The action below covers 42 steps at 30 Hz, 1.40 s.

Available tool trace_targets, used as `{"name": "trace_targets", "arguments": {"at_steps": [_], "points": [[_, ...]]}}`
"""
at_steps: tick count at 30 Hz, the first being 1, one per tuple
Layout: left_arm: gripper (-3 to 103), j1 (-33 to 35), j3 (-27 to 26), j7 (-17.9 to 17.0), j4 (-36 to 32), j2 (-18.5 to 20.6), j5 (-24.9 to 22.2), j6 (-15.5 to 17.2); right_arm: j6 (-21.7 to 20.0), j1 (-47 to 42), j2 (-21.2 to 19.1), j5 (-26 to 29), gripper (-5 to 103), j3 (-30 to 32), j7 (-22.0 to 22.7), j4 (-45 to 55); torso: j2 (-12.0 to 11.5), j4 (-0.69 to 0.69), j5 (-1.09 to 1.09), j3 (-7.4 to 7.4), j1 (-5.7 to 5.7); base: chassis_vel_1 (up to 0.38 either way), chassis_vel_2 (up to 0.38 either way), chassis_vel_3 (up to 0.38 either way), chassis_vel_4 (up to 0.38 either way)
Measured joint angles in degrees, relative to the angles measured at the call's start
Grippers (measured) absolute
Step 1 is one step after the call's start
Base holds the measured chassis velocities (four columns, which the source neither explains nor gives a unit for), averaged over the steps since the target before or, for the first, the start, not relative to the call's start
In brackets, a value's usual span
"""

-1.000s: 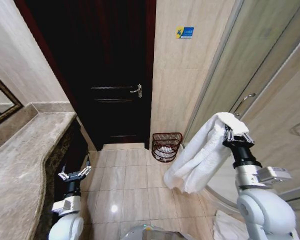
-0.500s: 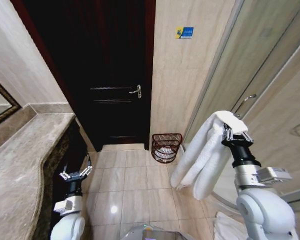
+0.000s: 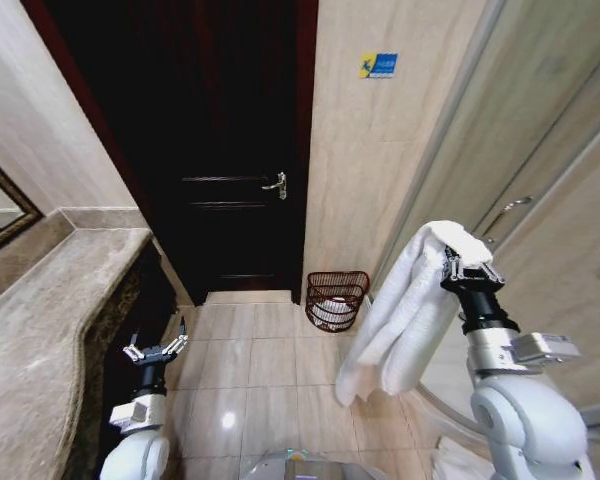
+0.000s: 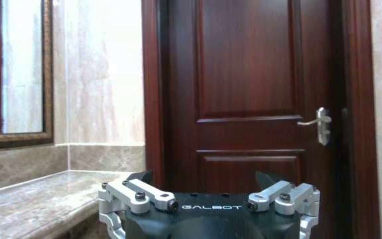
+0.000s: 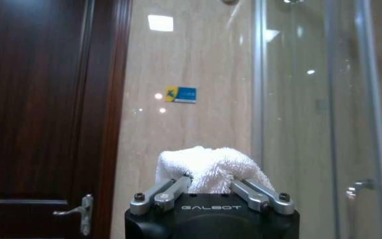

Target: Discard the used towel into the hamper.

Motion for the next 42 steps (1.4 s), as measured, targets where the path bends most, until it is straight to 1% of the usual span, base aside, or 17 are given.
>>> {"name": "trace_targets", "arguments": {"at_steps": [3,6,11,17,19,20,23,24,27,28,31,32,35,36,39,40,42], "points": [[100,0.02,0.02,-0.02,0.0,-0.03,0.17,-0.27,0.0,0.01,-0.02,0.03,10,0.02,-0.02,-0.08,0.0,0.02,-0.01,0.0,0.0,-0.005,0.1,0.107,-0.017],[100,-0.01,-0.06,-0.11,0.1,-0.04,0.58,-0.77,0.0,0.47,-0.08,0.09,10,-0.07,-0.04,-0.7,0.0,-0.01,0.0,0.0,0.0,-0.031,0.069,0.076,-0.03],[100,-0.33,-0.1,-0.19,0.35,-0.08,1.38,-1.06,-0.28,2.11,-0.19,0.22,10,-0.35,-0.03,-1.86,0.0,0.0,-0.01,0.0,0.0,-0.033,0.026,0.027,-0.028],[100,-0.48,0.35,-0.14,-0.1,-0.04,2.9,0.53,-0.95,4.52,-0.9,1.48,10,-0.42,-0.89,-3.47,0.0,-0.01,0.0,0.0,0.0,0.0,0.0,0.0,0.0],[100,-0.33,0.39,0.03,-1.57,0.24,3.27,2.13,-2.07,7.37,-1.69,3.57,10,-0.54,-1.13,-5.27,0.0,-0.01,0.01,0.0,0.0,0.0,0.0,0.0,0.0],[100,-0.33,0.39,0.03,-1.57,0.24,3.27,2.13,-2.07,7.37,-1.69,3.57,10,-0.54,-1.13,-5.27,0.0,-0.01,0.01,0.0,0.0,0.0,0.0,0.0,0.0],[100,-0.58,0.27,0.04,-2.57,0.52,3.57,3.49,-3.19,13.32,-3.26,5.34,10,-0.62,-1.15,-8.4,-0.01,-0.01,0.01,0.01,0.02,0.0,0.0,0.0,0.0],[100,-0.58,0.27,0.04,-2.57,0.52,3.57,3.49,-3.19,13.32,-3.26,5.34,10,-0.62,-1.15,-8.4,-0.01,-0.01,0.01,0.01,0.02,0.0,0.0,0.0,0.0],[100,-0.29,0.36,0.01,-2.68,0.43,4.42,3.75,-4.05,18.83,-4.64,6.73,10,-1.17,-1.57,-11.65,0.0,0.0,-0.01,0.0,0.0,0.0,0.0,0.0,0.0],[100,-0.29,0.36,0.01,-2.68,0.43,4.42,3.75,-4.05,18.83,-4.64,6.73,10,-1.17,-1.57,-11.65,0.0,0.0,-0.01,0.0,0.0,0.0,0.0,0.0,0.0],[100,0.01,0.44,-0.06,-2.28,-0.27,5.03,4.01,-4.13,23.26,-6.08,7.28,10,-2.38,-2.49,-15.45,0.0,0.0,0.01,0.01,0.0,0.0,0.0,0.0,0.0],[100,0.01,0.44,-0.06,-2.28,-0.27,5.03,4.01,-4.13,23.26,-6.08,7.28,10,-2.38,-2.49,-15.45,0.0,0.0,0.01,0.01,0.0,0.0,0.0,0.0,0.0],[100,-0.13,0.26,-0.22,-1.92,-1.03,5.41,4.18,-4.84,28.9,-8.04,8.54,10,-4.65,-2.69,-19.58,0.0,-0.01,0.02,0.01,0.0,0.0,0.0,0.0,0.0],[100,-0.13,0.26,-0.22,-1.92,-1.03,5.41,4.18,-4.84,28.9,-8.04,8.54,10,-4.65,-2.69,-19.58,0.0,-0.01,0.02,0.01,0.0,0.0,0.0,0.0,0.0],[100,0.03,0.05,-0.39,-1.37,-1.5,5.31,3.85,-6.39,37.73,-10.14,10.34,10,-7.39,-2.24,-24.13,-0.01,0.0,0.01,0.01,0.0,0.0,0.0,0.0,0.0],[100,0.03,0.05,-0.39,-1.37,-1.5,5.31,3.85,-6.39,37.73,-10.14,10.34,10,-7.39,-2.24,-24.13,-0.01,0.0,0.01,0.01,0.0,0.0,0.0,0.0,0.0],[100,0.02,-0.01,-0.47,-0.05,-1.51,5.17,2.88,-7.95,44.87,-11.96,12.82,10,-9.75,-1.15,-27.38,-0.01,0.01,-0.04,0.0,0.01,0.0,0.0,0.0,0.0]]}}
